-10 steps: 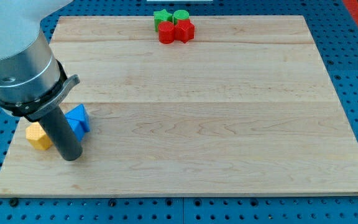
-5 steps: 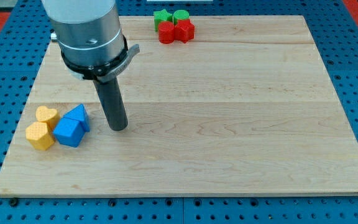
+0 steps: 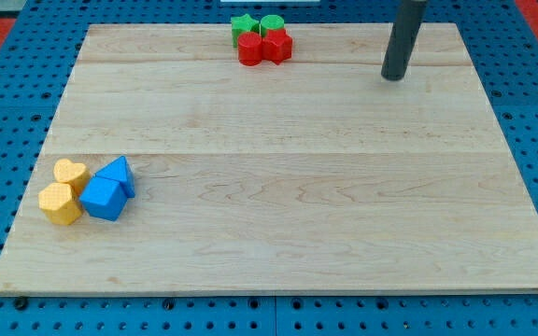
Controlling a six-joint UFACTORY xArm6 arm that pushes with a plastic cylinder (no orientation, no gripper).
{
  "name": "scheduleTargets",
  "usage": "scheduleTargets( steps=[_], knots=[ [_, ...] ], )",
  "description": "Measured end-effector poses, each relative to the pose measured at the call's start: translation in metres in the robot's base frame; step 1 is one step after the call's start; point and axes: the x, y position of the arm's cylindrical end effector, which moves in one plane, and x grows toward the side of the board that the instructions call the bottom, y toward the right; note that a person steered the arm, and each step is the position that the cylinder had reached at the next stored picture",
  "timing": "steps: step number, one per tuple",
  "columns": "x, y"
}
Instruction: Separate the red blocks from the green blocks
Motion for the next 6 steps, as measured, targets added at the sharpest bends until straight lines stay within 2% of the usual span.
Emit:
scheduleTargets(
  steps=[1,2,3,4,6],
  knots=[
    [-0.047,0.000],
    [-0.073,-0.013],
    [-0.075,-0.061],
    [-0.079,-0.080],
    [-0.030,-0.088]
  ],
)
